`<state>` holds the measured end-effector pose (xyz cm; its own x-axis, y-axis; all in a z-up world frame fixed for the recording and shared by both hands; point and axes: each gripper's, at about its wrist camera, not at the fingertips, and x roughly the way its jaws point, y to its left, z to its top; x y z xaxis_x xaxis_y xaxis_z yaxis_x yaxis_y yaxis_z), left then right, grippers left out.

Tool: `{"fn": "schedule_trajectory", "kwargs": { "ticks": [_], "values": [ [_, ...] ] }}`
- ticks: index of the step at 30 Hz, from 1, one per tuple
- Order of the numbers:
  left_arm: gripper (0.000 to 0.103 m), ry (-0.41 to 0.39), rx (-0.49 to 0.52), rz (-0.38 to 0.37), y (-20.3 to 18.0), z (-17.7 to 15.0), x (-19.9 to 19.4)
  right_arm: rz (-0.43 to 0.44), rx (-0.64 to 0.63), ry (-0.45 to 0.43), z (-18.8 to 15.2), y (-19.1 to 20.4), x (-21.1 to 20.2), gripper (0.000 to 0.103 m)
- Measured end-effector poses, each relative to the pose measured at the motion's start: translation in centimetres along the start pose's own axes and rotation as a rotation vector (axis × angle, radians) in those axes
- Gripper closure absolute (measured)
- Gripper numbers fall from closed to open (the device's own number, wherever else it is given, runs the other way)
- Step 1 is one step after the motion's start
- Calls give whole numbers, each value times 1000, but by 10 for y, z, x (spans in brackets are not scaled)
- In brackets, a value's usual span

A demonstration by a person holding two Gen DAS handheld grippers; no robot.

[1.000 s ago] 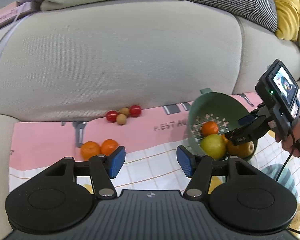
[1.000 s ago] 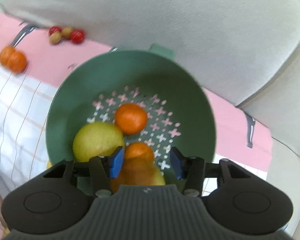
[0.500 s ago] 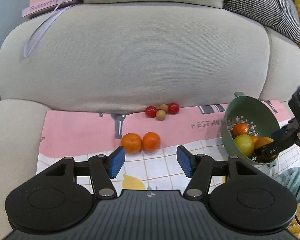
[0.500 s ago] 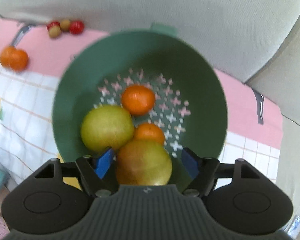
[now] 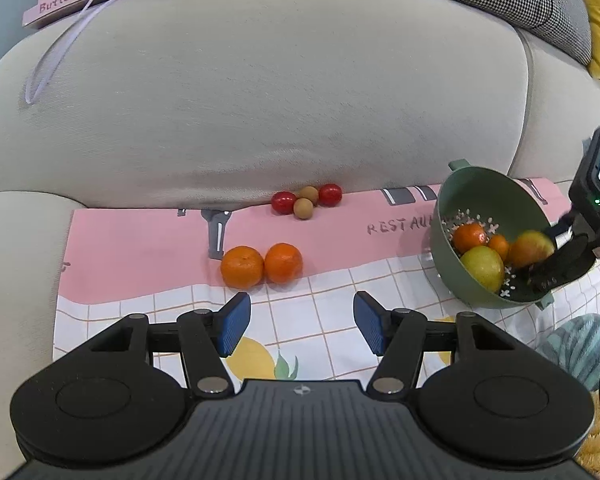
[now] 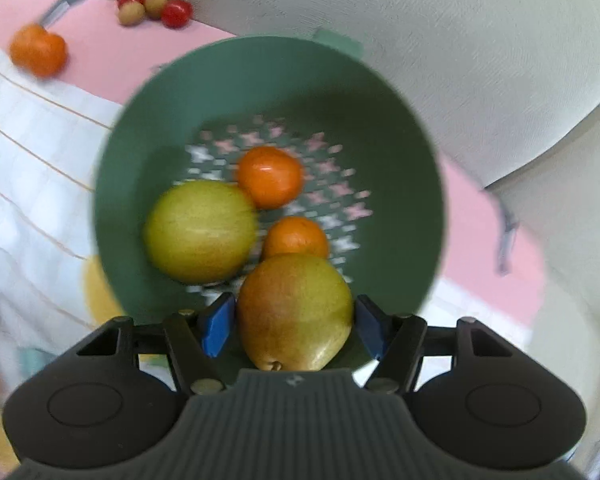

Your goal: Organize fruits

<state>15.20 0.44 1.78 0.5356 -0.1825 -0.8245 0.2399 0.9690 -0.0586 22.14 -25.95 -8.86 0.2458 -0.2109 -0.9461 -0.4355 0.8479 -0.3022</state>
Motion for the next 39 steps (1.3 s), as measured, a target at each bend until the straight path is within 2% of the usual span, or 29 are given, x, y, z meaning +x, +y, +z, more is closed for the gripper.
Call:
{"fn": "schedule_trajectory", "kwargs": {
  "ticks": [2, 4, 8, 13, 19, 24, 28, 33, 39],
  "values": [
    [33, 6, 2, -1, -1, 0, 2, -43, -3, -22, 1, -4, -1, 41],
    [33, 11, 1, -3, -3, 0, 4, -42, 39, -41, 2, -13, 0, 41],
    [33, 17, 19, -10, -7, 0, 5, 39, 148, -35, 0, -29, 6, 40],
    [33, 24, 19, -9, -9, 0, 7, 214, 278, -11, -6, -40, 9, 42],
    [33, 30, 42, -5, -8, -4, 7, 223, 298, -45, -3, -33, -9, 41],
    [33, 12, 35, -9, 1, -5, 3, 213, 258, -171, 3, -20, -49, 34],
    [33, -24, 16, -16, 9, -4, -3, 248, 267, -298, 7, -2, -77, 33],
    [33, -54, 4, -6, 18, -4, -5, 314, 321, -448, 9, 26, -102, 30],
    [33, -61, -20, 20, 33, -8, 3, 379, 414, -564, 14, 60, -111, 30]
  ]
}}
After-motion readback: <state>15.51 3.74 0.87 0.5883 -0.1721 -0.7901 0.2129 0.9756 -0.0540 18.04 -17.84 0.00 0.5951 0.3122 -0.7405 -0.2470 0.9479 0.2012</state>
